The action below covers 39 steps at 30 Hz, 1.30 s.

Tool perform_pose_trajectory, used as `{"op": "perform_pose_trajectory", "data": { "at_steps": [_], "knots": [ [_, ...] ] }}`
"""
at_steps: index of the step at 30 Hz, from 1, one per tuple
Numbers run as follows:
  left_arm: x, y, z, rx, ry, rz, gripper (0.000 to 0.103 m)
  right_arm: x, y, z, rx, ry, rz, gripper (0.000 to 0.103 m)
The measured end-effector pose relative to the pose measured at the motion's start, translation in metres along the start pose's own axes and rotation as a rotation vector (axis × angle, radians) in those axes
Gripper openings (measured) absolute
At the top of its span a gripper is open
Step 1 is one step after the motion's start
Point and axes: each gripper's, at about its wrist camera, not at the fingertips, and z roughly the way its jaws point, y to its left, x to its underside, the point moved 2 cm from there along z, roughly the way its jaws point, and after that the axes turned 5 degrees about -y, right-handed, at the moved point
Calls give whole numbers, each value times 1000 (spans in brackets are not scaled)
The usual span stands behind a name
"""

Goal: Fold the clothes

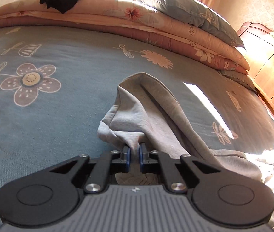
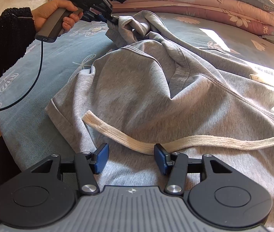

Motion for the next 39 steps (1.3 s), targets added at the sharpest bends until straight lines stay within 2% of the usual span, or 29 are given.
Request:
{"op": "perform_pose_trajectory", "data": {
  "at_steps": [8, 14, 19, 21, 22, 26, 29, 30, 35, 39],
  "knots": [
    [-66, 34, 8, -310, -129, 170, 6, -2, 0, 4, 5, 0, -14, 58],
    [-98, 35, 23, -462, -195, 291, 6, -3, 1, 6, 6, 4, -22, 60],
    [-119, 47, 36, -557, -215, 273, 7, -3, 2, 7, 12, 6, -32, 63],
    [-122, 54, 45, -608, -197, 273, 15, -3, 3, 8, 16, 6, -38, 65],
    [-122, 58, 50, -626, -174, 268, 15, -3, 4, 8, 18, 6, -42, 67],
    [-108, 68, 62, -634, -111, 280, 21, -3, 3, 9, 27, 6, -42, 73],
    [-96, 73, 65, -657, -89, 317, 44, -3, 2, 10, 30, 8, -36, 76],
    [-94, 76, 64, -665, -85, 312, 46, -4, 2, 10, 33, 9, -36, 76],
    [-92, 90, 51, -660, -76, 250, 47, -4, 4, 13, 44, 9, -30, 81],
    [-77, 85, 33, -582, -67, 264, 48, -4, 5, 16, 60, 7, -22, 85]
  ]
}}
